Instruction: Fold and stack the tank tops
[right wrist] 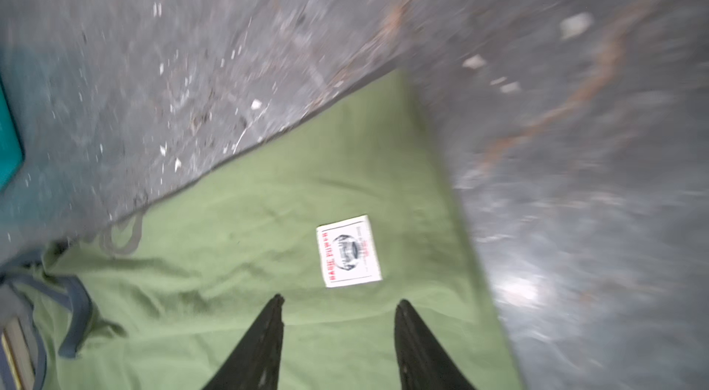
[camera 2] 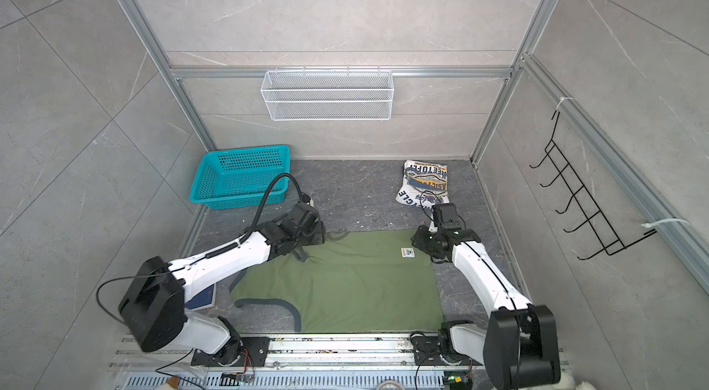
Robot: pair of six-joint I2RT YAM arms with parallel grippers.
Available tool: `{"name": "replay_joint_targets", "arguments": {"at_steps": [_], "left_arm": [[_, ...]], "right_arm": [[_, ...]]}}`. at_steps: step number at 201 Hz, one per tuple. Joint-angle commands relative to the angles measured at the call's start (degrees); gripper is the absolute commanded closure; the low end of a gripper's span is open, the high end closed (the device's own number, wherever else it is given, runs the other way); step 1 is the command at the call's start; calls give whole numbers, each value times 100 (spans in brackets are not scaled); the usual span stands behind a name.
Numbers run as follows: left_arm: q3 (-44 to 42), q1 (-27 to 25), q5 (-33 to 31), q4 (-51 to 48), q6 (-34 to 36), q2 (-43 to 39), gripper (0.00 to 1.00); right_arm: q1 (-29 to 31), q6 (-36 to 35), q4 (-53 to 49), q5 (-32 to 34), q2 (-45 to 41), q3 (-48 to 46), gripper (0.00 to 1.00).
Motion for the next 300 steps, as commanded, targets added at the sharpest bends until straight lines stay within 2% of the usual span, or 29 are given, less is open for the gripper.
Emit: {"name": "replay_joint_targets", "arguments": {"at_steps": [1, 32, 58, 98, 127, 143, 158, 192, 214, 271, 300], "left_arm": [[238, -22, 371, 104, 67, 580, 45], [134, -13, 458, 205, -62, 1130, 44], [-263, -17, 522, 383, -261, 1173, 43], [-800, -13, 477, 462, -479, 888, 42], [-755, 118, 86, -124, -458, 201, 35], [-591, 420, -304, -686, -492, -252, 29], [-591, 967, -395, -1010, -563, -671, 26], [-871, 2607, 9, -1055, -590, -1138, 25], [-935, 3224, 323, -793, -621, -1073, 25], [-750, 3828, 596, -85, -889, -183, 27], [-584, 3949, 528, -2, -816, 179, 30]], "right_arm": [[210, 64, 356, -244, 726, 201, 50], [216, 100, 846, -440, 1613, 351, 50], [130, 184, 888, -257, 2157, 455, 50], [-500, 385, 930, 21, 2398, 289, 50], [-771, 362, 912, 175, 2303, 237, 50], [-831, 350, 876, 280, 2319, 274, 50], [-863, 373, 953, 194, 2331, 293, 50], [-864, 349, 941, 199, 2266, 336, 50], [-863, 332, 1022, 168, 2221, 248, 50], [-863, 332, 1141, 40, 2199, 145, 50], [-863, 335, 1185, -16, 2221, 116, 50]]}}
